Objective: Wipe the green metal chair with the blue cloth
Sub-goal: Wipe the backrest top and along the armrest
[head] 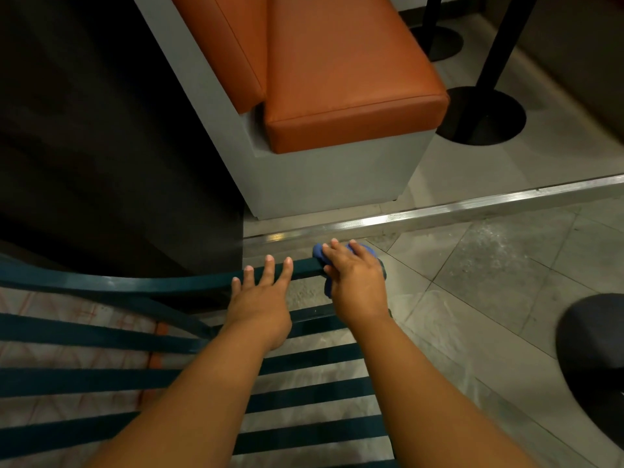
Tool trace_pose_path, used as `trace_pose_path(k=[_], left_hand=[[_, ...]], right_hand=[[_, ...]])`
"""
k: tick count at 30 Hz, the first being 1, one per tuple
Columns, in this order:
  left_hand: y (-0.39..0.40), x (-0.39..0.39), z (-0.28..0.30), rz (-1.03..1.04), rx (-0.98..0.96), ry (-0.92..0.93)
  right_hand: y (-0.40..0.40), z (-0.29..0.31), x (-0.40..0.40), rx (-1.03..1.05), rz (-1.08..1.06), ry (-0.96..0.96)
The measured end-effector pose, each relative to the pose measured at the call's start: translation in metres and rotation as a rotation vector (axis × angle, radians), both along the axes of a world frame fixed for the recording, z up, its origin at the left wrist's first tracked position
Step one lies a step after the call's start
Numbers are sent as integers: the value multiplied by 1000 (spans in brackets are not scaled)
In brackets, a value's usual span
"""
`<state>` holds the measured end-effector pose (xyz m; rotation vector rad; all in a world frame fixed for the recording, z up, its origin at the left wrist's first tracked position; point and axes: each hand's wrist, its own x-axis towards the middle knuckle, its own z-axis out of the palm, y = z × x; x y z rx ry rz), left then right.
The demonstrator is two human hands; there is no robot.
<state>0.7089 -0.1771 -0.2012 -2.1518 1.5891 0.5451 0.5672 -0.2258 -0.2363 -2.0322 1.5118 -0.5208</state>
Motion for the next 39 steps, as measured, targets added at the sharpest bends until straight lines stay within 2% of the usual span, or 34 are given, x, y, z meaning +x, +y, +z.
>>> trace_pose_path(k=[4, 7, 9, 11, 14, 17, 20, 25, 26, 28, 30, 32, 35, 39], left_hand=[[1, 0, -2, -9, -20, -29], [3, -2, -2, -7, -37, -17], [3, -2, -2, -7, -46, -14], [3, -2, -2, -2, -51, -12], [3, -5, -4, 12, -59, -26], [3, -6, -3, -1, -40, -60], [3, -4, -2, -28, -46, -82], [4, -3, -4, -34, -60, -75], [4, -3, -4, -37, -61, -75], [4, -3, -6, -37, -65, -76], [4, -4, -7, -29, -67, -78], [4, -5, -6, -29, -59, -87], [5, -4, -5, -44, -64, -99], [6, -3, -6, -51, -74, -96]], right_hand=[[-3, -11, -22, -17, 95, -92], [-12, -14, -34, 161, -104, -314], [-13, -14, -28, 218, -212, -386], [-9, -11, -18, 175, -193, -279], [1, -4, 2, 35, -48, -47], [3, -2, 13, -102, 118, 64], [-2, -8, 0, -84, 123, -15], [-4, -16, -22, 228, -273, -446], [-4, -15, -20, 257, -313, -445], [-1, -11, -13, 195, -264, -268], [3, -4, -2, 63, -92, -82], [2, -1, 4, -47, 52, -10], [-15, -5, -2, -64, 67, -20], [-30, -17, -27, 182, -93, -194]])
